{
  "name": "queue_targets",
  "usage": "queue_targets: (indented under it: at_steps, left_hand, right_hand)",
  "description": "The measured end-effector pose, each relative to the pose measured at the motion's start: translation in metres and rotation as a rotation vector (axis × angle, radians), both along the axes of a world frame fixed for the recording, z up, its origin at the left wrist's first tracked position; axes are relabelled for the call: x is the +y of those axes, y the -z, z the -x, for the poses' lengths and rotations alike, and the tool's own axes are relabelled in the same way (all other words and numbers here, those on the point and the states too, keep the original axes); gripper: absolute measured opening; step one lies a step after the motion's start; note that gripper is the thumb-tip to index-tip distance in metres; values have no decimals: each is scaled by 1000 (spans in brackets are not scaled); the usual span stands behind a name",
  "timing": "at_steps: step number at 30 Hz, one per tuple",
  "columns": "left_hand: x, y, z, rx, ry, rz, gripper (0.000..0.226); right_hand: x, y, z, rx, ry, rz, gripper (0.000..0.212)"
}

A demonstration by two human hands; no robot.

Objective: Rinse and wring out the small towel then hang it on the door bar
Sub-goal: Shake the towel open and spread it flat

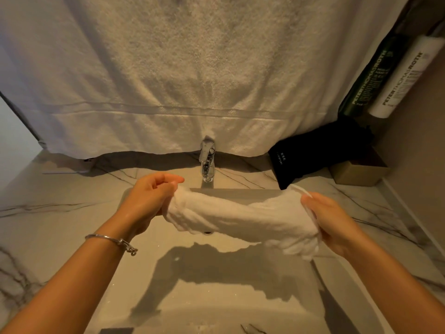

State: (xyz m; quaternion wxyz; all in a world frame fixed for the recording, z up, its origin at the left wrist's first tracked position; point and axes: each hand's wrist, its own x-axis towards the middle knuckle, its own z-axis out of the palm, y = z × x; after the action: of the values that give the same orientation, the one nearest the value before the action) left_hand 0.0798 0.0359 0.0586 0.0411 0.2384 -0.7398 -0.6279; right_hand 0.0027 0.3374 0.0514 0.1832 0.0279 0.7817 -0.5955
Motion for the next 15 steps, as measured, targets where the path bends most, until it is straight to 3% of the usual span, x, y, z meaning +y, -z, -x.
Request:
queue_targets:
  at_steps: [2, 5, 7, 9, 12, 15]
  left_hand:
    - [-2, 5, -1, -124, 103, 112, 21]
    - [4, 7, 0, -337, 417, 580, 39]
    - [18, 4, 4, -184, 526, 718, 59]
    - [36, -7, 8, 112, 619, 637, 63]
    - [57, -13, 15, 360, 736, 676, 48]
    - [58, -9, 19, 410, 682, 729, 25]
  right_hand:
    - [-6, -5, -1, 3, 6, 64, 20]
    - [-20, -15, -3, 150, -118, -63, 20]
    - [-33, -26, -7, 303, -352, -107, 20]
    - [-46, -36, -11, 467, -592, -194, 21]
    - [-58, -44, -15, 671, -749, -353, 21]
    - [-53, -51, -13, 679, -716, -351, 18]
